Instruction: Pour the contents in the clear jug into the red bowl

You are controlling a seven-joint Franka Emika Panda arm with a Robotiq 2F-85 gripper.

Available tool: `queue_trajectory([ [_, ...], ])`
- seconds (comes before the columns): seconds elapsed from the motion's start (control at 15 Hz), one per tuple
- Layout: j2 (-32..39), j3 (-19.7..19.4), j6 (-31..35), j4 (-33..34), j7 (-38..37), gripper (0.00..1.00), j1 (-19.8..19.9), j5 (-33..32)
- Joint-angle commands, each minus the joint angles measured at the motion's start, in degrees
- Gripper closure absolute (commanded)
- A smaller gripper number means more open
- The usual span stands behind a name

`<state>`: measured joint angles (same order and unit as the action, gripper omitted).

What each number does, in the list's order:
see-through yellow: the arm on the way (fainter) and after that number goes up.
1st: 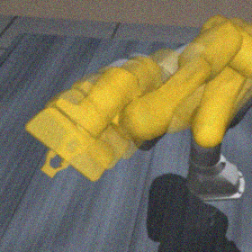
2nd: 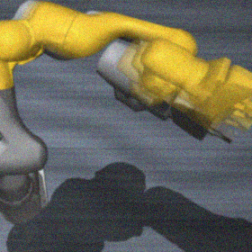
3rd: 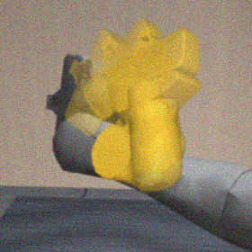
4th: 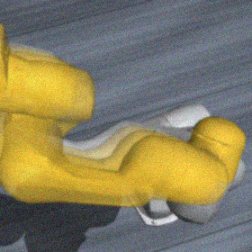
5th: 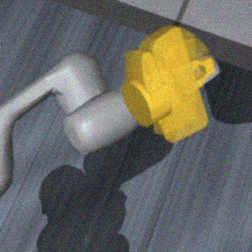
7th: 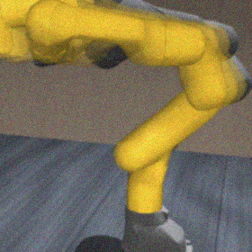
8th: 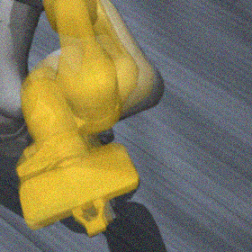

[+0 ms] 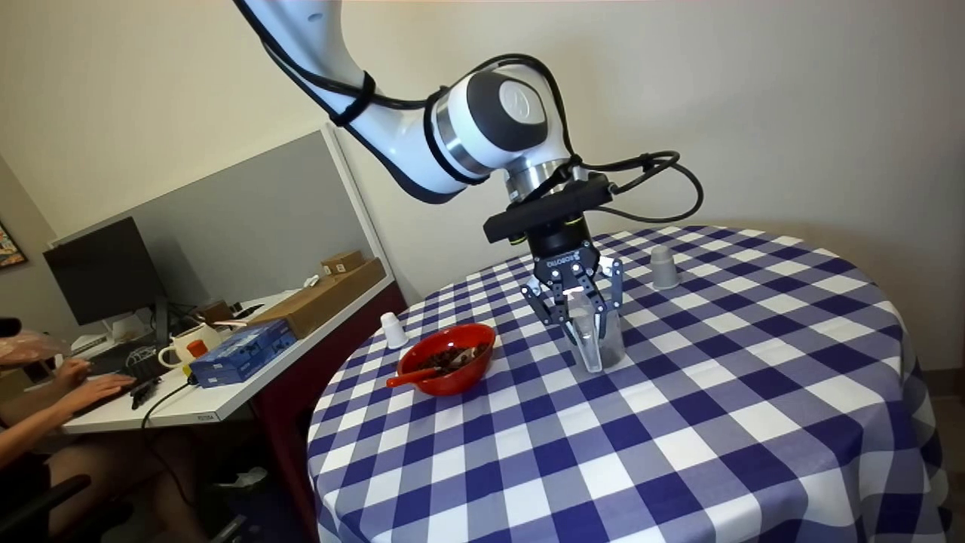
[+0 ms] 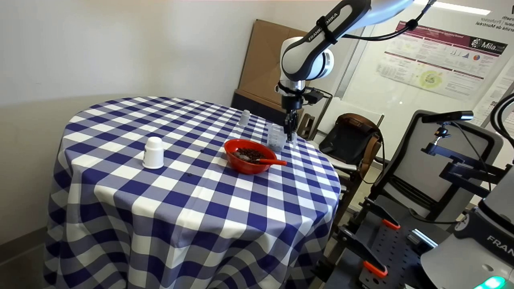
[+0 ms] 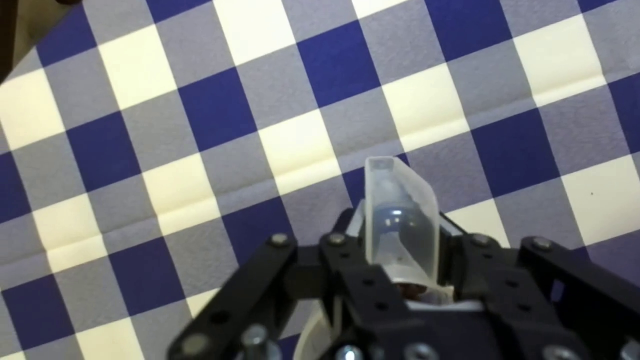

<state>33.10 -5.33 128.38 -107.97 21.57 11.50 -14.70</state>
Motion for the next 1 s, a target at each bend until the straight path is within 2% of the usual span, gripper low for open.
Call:
queue_trajectory([
  [0.0,0.28,0.22,-1.97,1.46,1.79,0.96,0.5,0.37],
  [0.07,0.23,0.24,-2.12,1.42,1.83,0.97,0.52,0.39],
  [0.13,0.15,0.26,-2.31,1.34,1.85,0.93,0.41,0.26],
  [0.27,0.14,0.28,-2.73,1.32,1.79,0.94,0.22,0.12],
  [0.4,0.21,0.28,-3.07,1.15,1.74,0.67,-0.06,-0.18],
  [0.87,-0.18,0.47,-4.01,0.34,1.77,0.17,-0.5,-0.5],
  [0.93,-0.24,0.48,-3.99,0.2,1.71,0.34,-0.49,-0.48],
])
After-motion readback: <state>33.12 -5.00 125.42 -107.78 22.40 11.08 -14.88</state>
